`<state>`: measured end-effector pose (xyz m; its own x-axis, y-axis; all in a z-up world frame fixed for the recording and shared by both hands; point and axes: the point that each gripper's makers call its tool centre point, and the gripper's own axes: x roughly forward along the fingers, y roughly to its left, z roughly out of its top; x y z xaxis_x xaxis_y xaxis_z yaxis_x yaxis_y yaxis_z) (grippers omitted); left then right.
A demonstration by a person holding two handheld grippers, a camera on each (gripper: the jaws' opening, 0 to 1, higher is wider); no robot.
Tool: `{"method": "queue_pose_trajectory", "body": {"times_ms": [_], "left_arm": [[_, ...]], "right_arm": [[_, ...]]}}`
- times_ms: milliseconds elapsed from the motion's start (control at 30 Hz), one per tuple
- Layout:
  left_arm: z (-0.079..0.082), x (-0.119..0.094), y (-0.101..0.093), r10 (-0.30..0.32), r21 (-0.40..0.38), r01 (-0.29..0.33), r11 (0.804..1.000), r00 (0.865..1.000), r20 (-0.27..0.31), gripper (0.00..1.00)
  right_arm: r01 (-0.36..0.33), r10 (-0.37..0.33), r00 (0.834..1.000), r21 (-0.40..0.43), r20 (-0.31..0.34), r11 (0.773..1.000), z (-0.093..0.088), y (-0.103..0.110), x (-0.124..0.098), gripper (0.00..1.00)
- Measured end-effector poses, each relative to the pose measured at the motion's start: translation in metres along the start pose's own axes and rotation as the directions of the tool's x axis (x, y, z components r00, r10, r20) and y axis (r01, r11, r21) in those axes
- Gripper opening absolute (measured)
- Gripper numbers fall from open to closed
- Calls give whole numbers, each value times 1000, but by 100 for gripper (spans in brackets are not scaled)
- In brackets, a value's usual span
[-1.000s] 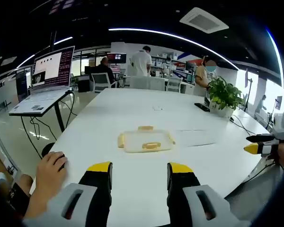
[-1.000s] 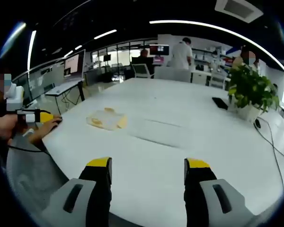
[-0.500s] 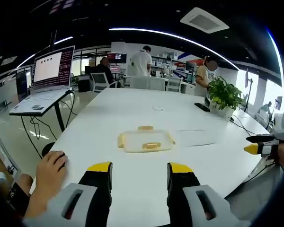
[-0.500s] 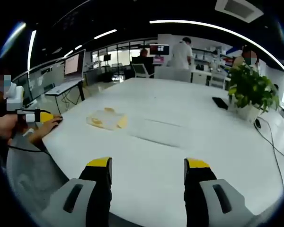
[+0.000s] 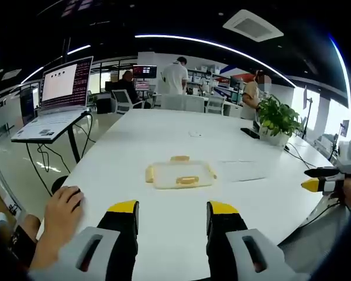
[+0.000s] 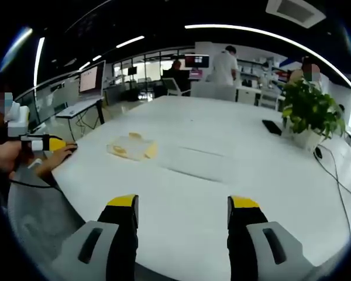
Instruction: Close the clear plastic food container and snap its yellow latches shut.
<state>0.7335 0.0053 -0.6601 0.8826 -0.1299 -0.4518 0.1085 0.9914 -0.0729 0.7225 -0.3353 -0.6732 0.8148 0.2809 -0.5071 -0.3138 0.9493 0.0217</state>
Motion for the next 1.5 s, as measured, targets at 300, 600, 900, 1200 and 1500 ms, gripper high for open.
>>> {"method": "queue_pose_trajectory", "body": {"times_ms": [300,600,900,1200,1500], "left_arm": [[0,0,0,0,2,0,1000,1000,-2,40],[0,0,1,0,-5,0,1000,1000,-2,40],[-1,1,-1,-4,1,4,1000,1000,-10,40],[-1,1,1,-1,-3,1,1000,1000,-12,40],[1,1,3,-5,-14,4,1000,1000,-9,41]], "right_arm": [[0,0,1000,-1,-2,1000,0,0,0,59],[-3,3,1000,-4,-6,1000,0,0,0,59],[1,-1,1000,-2,-5,1000,0,-1,0,59],[-2,2,1000,-1,-8,1000,1,0,2,59],[-2,2,1000,3,-10,1000,2,-1,2,61]]}}
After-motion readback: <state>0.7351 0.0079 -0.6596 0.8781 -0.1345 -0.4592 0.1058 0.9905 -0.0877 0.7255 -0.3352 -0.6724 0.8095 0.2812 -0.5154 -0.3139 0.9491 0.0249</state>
